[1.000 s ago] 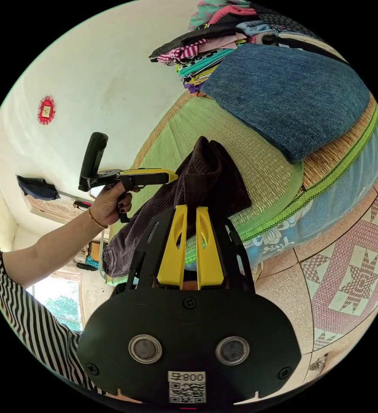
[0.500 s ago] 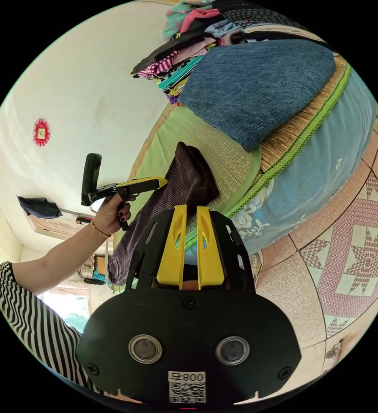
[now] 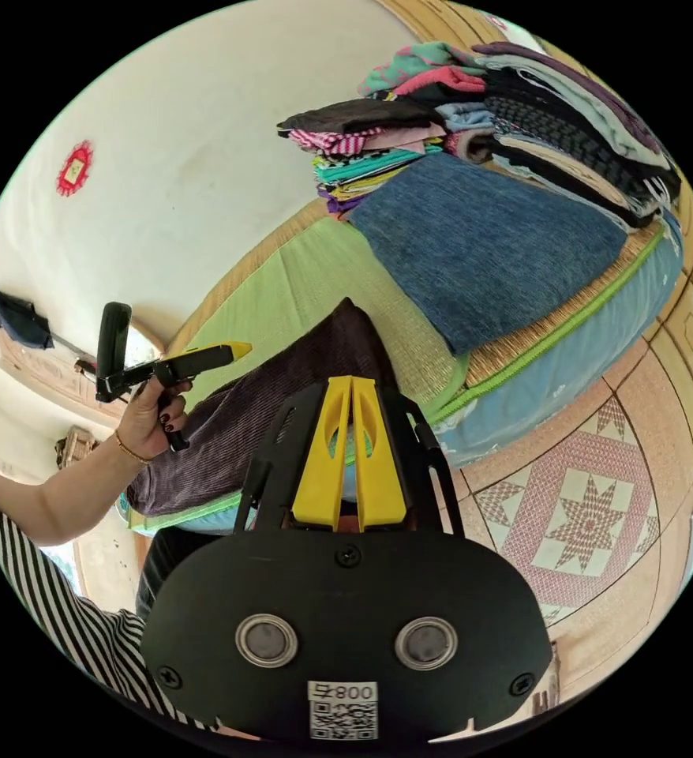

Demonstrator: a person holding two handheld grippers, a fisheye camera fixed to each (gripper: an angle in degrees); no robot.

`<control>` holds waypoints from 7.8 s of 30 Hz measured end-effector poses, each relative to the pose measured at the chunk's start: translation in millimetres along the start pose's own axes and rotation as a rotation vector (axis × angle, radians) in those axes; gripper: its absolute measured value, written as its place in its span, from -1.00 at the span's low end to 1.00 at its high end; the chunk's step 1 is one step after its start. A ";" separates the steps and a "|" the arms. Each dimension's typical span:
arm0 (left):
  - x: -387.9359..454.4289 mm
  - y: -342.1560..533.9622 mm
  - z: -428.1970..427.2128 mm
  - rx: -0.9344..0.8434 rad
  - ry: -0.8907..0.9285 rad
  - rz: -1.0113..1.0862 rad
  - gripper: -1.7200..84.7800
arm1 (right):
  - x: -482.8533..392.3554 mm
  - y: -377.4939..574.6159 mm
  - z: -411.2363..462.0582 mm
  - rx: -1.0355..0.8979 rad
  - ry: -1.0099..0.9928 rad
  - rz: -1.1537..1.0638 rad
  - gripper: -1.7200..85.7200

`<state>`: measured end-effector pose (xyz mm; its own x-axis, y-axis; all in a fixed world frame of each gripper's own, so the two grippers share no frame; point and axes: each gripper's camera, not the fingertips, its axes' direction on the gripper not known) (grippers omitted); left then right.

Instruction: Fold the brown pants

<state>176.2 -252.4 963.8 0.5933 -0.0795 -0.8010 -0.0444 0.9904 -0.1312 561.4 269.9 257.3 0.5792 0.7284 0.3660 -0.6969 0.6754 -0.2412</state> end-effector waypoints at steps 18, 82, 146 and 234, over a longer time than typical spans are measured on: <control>-95.6 77.3 -168.4 -0.104 -0.227 -0.113 -0.89 | -194.0 -57.6 190.9 -0.434 -0.032 -0.588 -0.82; -113.8 314.0 -766.9 0.203 -0.221 -0.673 -0.87 | -479.4 8.8 387.4 -0.554 -0.503 -1.087 -0.84; -187.9 247.0 -833.7 0.291 -0.241 -0.495 -0.86 | -536.4 -109.1 424.6 -0.557 -0.297 -1.048 -0.78; -175.9 51.8 -102.0 -0.028 0.026 -0.094 -0.94 | -148.3 -45.1 125.9 -0.211 0.095 -0.245 -0.94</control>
<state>-12.4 -198.7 1038.3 0.5747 -0.1750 -0.7994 -0.0124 0.9749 -0.2224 453.7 116.8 327.1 0.7626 0.5418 0.3533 -0.4343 0.8337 -0.3410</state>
